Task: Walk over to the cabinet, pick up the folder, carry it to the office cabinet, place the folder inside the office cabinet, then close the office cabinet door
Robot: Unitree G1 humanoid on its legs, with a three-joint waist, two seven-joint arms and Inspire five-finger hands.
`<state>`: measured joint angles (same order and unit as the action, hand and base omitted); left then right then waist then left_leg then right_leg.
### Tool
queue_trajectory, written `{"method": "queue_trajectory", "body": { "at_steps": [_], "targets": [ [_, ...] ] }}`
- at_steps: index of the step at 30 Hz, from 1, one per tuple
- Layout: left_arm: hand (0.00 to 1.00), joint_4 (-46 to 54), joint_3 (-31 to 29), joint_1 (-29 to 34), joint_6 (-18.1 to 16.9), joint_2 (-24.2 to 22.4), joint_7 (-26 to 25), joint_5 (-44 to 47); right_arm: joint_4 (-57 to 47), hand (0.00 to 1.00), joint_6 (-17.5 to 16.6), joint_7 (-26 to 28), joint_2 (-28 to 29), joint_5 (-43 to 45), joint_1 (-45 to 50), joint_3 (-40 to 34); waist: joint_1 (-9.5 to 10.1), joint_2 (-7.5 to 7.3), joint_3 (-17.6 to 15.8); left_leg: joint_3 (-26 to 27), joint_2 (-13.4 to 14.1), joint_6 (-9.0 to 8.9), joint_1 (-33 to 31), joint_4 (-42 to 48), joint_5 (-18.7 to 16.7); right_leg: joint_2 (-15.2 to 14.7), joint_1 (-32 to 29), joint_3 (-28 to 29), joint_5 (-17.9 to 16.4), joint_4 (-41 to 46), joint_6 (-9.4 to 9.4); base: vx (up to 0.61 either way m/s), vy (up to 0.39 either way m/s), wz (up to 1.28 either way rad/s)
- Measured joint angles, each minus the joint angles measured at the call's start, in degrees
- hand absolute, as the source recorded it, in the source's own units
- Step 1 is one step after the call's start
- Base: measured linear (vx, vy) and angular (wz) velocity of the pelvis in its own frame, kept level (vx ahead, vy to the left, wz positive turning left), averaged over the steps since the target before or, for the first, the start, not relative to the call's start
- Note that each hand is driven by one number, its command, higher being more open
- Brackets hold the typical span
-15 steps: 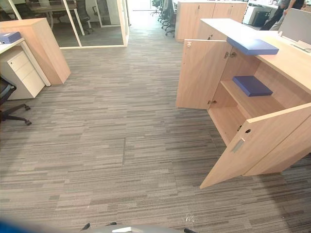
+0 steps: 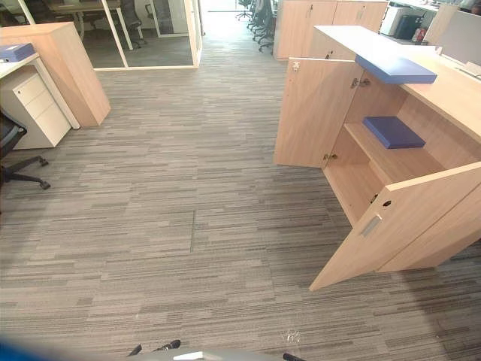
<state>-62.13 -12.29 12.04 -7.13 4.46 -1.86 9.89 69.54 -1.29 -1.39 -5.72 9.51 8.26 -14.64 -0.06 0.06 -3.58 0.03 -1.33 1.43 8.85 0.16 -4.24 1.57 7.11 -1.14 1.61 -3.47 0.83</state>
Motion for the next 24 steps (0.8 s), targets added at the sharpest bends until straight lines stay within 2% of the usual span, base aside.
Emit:
{"method": "queue_trajectory", "body": {
  "at_steps": [3,7,10,12,14,15,16,17,19,20,21,24],
  "targets": [
    [1.0,0.18,1.2,-0.59,-0.33,0.5,-0.95,-6.43,-0.05,1.0,0.0,0.02,0.0,-0.37,-0.21,0.03,-0.02,-0.01,-0.16,-0.02,-0.18,0.17,-0.19,-0.08,0.11,-0.2,-0.18,-0.01,0.13,-0.09,-0.21,0.0,0.0,0.0],
    [1.0,0.68,2.4,-0.76,-0.34,0.86,-1.66,-8.36,-0.2,1.0,0.06,0.02,0.0,-0.36,-0.4,0.14,-0.02,-0.13,-0.29,-0.51,-0.62,0.63,-1.28,-0.55,0.57,-0.69,-1.3,-0.4,0.16,-0.01,-0.45,-0.01,0.013,0.06],
    [1.0,2.61,2.46,-0.67,-0.36,0.83,-2.14,-9.92,-1.68,1.0,0.51,-0.13,0.08,-0.32,-0.9,0.98,0.0,-0.43,-1.5,-1.3,-1.23,1.13,-2.81,0.56,0.42,-1.55,-3.1,-1.55,-1.21,2.61,-1.5,0.0,0.022,0.18],
    [1.0,4.48,2.49,-0.81,-0.34,0.84,-2.43,-10.5,-3.86,1.0,0.6,-0.29,0.2,-0.24,-1.09,2.8,0.02,-0.82,-2.62,-1.8,-1.92,1.46,-3.92,3.58,-1.08,-2.59,-5.38,-2.02,-4.53,8.81,-2.19,0.01,0.048,0.2],
    [1.0,6.16,2.47,-0.73,-0.34,0.95,-2.79,-10.48,-5.75,1.0,0.56,-0.52,0.4,-0.33,-1.15,3.35,0.67,-1.23,-3.09,-1.56,-3.25,2.74,-6.04,8.42,-3.91,-4.56,-9.29,-2.03,-9.62,18.85,-3.66,-0.02,0.095,0.02],
    [1.0,6.82,2.34,-1.04,-0.34,0.96,-2.77,-10.46,-7.02,1.0,0.55,-0.57,0.45,-0.36,-1.15,3.43,1.66,-1.37,-3.29,-0.89,-4.18,3.09,-6.89,10.53,-5.6,-5.91,-13.32,-1.73,-12.22,27.42,-4.24,-0.03,0.109,-0.12],
    [1.0,6.86,2.25,-1.3,-0.33,0.99,-2.79,-10.46,-7.57,1.0,0.59,-0.53,0.46,-0.33,-1.15,3.42,1.97,-1.44,-3.39,-0.74,-4.76,3.32,-7.35,11.67,-6.3,-6.67,-15.93,-1.65,-13.04,32.6,-3.98,-0.01,0.124,-0.04],
    [1.0,6.99,2.2,-1.62,-0.33,1.32,-2.77,-10.46,-9.19,1.0,0.41,-0.52,0.83,-0.28,-1.15,3.33,2.05,-2.01,-3.64,-0.77,-6.01,3.83,-7.58,13.9,-7.72,-8.53,-21.22,-0.99,-13.52,44.14,-3.14,0.01,0.099,0.06],
    [1.0,7.0,2.2,-1.65,-0.29,1.47,-2.67,-10.49,-10.18,1.0,-0.01,-0.51,0.96,-0.35,-1.16,3.43,2.05,-2.21,-3.49,-0.9,-6.53,4.35,-7.62,16.44,-9.43,-9.65,-24.3,0.75,-13.85,51.88,-2.39,0.07,0.068,0.1],
    [1.0,7.13,2.25,-1.65,-0.28,1.46,-2.55,-10.53,-10.26,1.0,-0.03,-0.48,0.87,-0.35,-1.29,3.39,2.09,-2.2,-3.45,-1.25,-6.53,4.65,-7.19,18.08,-10.96,-10.12,-25.77,1.69,-14.47,55.07,-1.55,0.17,0.009,0.11],
    [1.0,7.25,2.25,-1.73,-0.27,1.48,-2.4,-10.55,-10.18,1.0,-0.05,-0.47,0.9,-0.34,-1.45,2.91,2.06,-2.25,-3.47,-1.8,-6.34,4.89,-6.83,18.79,-12.19,-10.42,-26.97,1.68,-15.25,56.29,-1.52,0.17,-0.026,0.13],
    [1.0,7.21,2.65,-1.91,0.15,1.36,-2.32,-10.72,-8.46,1.0,-0.17,-0.38,0.8,-0.21,-2.92,2.36,1.31,-1.9,-4.05,-4.01,-3.95,5.68,-2.85,18.31,-15.35,-8.7,-27.02,-0.8,-18.06,52.78,-4.25,0.27,-0.113,0.21]
  ]
}}
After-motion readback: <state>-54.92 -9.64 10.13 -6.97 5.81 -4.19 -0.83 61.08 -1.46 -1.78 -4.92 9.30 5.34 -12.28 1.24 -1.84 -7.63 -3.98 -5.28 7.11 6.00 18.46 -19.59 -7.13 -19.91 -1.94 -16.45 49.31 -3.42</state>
